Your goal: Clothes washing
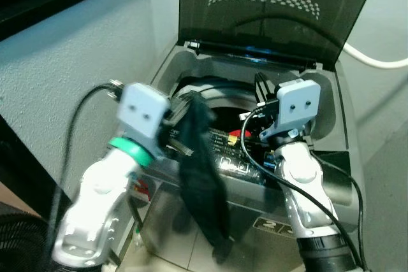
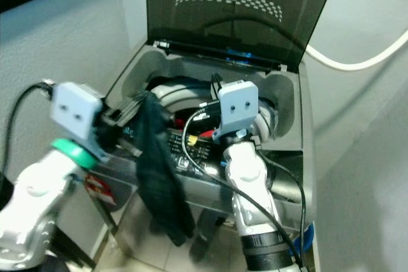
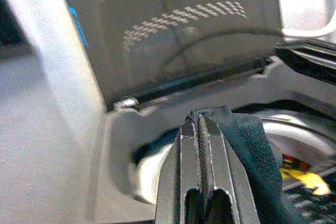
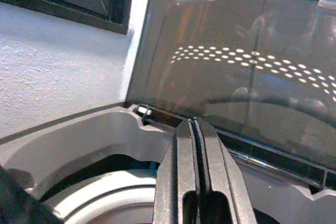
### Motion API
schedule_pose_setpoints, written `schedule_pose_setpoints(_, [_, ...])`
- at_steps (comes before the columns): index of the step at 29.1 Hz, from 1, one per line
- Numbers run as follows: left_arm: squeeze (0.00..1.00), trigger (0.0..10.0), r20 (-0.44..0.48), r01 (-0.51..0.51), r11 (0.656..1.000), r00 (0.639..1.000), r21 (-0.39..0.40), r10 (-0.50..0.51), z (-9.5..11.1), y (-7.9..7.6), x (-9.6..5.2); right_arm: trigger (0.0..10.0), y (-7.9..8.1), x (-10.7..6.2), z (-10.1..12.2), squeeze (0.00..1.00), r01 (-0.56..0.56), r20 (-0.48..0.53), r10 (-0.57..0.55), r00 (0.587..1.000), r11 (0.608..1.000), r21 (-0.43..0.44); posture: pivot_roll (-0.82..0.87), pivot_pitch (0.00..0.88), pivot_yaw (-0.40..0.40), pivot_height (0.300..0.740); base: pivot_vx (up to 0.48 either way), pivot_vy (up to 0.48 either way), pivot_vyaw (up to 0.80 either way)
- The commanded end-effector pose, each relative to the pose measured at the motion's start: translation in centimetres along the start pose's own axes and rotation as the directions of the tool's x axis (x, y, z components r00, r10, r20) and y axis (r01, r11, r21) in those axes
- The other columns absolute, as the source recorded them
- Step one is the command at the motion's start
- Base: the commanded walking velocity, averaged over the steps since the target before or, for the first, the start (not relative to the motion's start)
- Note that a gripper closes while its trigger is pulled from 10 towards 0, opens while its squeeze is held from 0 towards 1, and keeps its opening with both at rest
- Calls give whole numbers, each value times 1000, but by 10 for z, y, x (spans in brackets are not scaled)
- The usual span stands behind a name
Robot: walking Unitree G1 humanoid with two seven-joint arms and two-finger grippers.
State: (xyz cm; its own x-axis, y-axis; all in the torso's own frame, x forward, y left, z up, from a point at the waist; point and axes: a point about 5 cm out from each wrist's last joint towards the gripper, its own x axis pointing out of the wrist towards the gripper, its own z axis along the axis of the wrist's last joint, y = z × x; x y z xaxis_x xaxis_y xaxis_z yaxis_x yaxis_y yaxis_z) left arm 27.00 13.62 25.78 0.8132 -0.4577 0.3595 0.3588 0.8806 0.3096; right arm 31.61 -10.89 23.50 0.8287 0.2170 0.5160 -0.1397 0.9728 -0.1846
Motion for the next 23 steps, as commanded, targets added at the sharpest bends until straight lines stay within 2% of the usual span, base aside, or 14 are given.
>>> schedule_pose_setpoints(1, [0, 10000, 10, 17, 998, 1000, 65, -18, 8, 15, -1, 10000, 2, 2, 1, 0, -12, 2, 12, 1000, 1000, -1, 185, 0, -6, 740, 0, 0, 0])
schedule_pose_setpoints(3, [0, 10000, 21, -5, 985, 1000, 174, 2, 20, 54, 6, 10000, 1, 7, 1, 0, -21, 6, 21, 1000, 1000, -1, 208, 0, -14, 740, 0, 0, 0])
schedule_pose_setpoints(4, [0, 10000, 50, -28, 979, 999, 202, 19, 28, 65, 13, 10000, 1, 9, 1, 0, -23, 11, 23, 1000, 1000, -1, 208, 0, -14, 740, 0, 0, 0])
schedule_pose_setpoints(6, [0, 10000, 70, -43, 977, 997, 210, 29, 32, 68, 18, 10000, 1, 11, 1, 0, -24, 14, 24, 1000, 1000, -1, 208, 0, -14, 740, 0, 0, 0])
schedule_pose_setpoints(7, [0, 10000, 91, -49, 978, 995, 205, 31, 33, 60, 24, 10000, 1, 12, 3, 0, -24, 15, 24, 1000, 1000, -1, 207, 0, -19, 740, 0, 0, 0])
schedule_pose_setpoints(8, [0, 10000, 91, -49, 978, 995, 205, 31, 33, 60, 24, 10000, 1, 12, 3, 0, -24, 15, 24, 1000, 1000, -1, 207, 0, -19, 740, 0, 0, 0])
schedule_pose_setpoints(10, [0, 10000, 98, -45, 984, 995, 172, 28, 30, 44, 27, 10000, 1, 11, 3, 0, -23, 12, 23, 1000, 1000, -1, 200, 0, -18, 740, 0, 0, 0])
schedule_pose_setpoints(11, [0, 10000, 98, -45, 984, 995, 172, 28, 30, 44, 27, 10000, 1, 11, 3, 0, -23, 12, 23, 1000, 1000, -1, 200, 0, -18, 740, 0, 0, 0])
schedule_pose_setpoints(13, [0, 10000, 90, -51, 990, 995, 129, 40, 25, 35, 28, 10000, 0, 9, 2, 0, -20, 4, 20, 1000, 1000, -5, 197, 0, -20, 740, 0, 0, 0])
schedule_pose_setpoints(23, [0, 10000, 75, -84, 995, 994, 59, 80, 12, 30, 38, 10000, 1, 10, 0, 0, -23, 0, 23, 1000, 1000, -7, 196, 0, -23, 740, 0, 0, 0])
